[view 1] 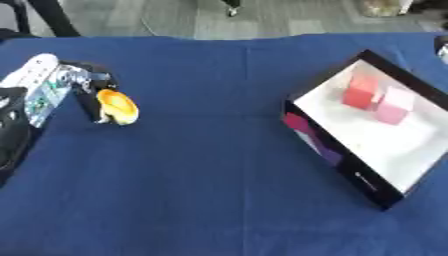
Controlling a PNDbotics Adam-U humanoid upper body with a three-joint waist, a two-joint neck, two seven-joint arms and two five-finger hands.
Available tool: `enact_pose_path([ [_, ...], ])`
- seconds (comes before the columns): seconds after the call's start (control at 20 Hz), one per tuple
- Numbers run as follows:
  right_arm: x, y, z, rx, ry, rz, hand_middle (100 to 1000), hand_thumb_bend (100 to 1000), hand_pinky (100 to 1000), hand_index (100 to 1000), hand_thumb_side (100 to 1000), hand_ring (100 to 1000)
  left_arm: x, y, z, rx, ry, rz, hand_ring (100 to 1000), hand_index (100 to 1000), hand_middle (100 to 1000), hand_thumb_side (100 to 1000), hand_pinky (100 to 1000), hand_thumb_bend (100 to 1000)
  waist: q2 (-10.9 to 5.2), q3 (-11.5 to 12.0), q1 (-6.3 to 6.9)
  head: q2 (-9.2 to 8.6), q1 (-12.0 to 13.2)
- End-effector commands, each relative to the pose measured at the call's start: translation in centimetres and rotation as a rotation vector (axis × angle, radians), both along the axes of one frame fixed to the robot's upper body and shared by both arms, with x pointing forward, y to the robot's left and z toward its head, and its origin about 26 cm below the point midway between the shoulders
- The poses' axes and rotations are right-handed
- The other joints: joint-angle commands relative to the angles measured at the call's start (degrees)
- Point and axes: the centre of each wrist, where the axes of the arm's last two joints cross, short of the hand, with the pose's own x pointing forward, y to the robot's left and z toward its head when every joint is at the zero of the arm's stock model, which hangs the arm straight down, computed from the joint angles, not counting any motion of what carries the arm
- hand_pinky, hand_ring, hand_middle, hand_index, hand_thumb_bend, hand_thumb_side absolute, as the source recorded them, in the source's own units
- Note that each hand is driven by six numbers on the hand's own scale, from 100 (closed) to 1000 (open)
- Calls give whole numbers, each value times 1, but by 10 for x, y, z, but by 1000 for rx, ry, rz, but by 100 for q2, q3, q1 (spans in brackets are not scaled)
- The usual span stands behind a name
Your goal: Pick up the objects with one hand, pass them to the other hand, and then place them into the box on the other side of the table.
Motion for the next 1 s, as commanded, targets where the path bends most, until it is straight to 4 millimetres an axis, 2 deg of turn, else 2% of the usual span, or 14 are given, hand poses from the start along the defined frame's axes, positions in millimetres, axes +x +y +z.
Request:
enact_pose_path([
  [0.05, -1, -3, 14, -24, -30, 1, 967, 100, 1000, 1000, 294, 1000, -2, 4, 26, 10, -75, 14, 730, 614, 578, 100, 781, 301, -85, -11, -1, -11, 3],
  [0.25, -1, -2, 18, -17, -38, 9, 968, 100, 1000, 1000, 290, 1000, -9, -2, 44, -22, -161, 16, 719, 606, 562, 100, 771, 284, -104, -15, -1, -11, -37],
  [0.5, -1, 2, 23, -6, -56, 25, 969, 100, 1000, 1000, 277, 1000, -25, -15, 69, -148, -365, 39, 701, 598, 527, 100, 757, 179, -110, 4, -8, -11, -79],
  [0.65, -1, 9, 31, -2, -84, 56, 968, 100, 1000, 1000, 249, 1000, -32, -22, 71, -255, -439, 77, 693, 593, 508, 100, 750, 101, -112, 2, -8, -11, -107],
  [1.0, -2, 33, 50, -23, -153, 164, 969, 100, 1000, 1000, 176, 1000, -39, -43, 57, -451, -545, 132, 681, 588, 482, 100, 741, 100, -119, 5, -26, -11, -236],
])
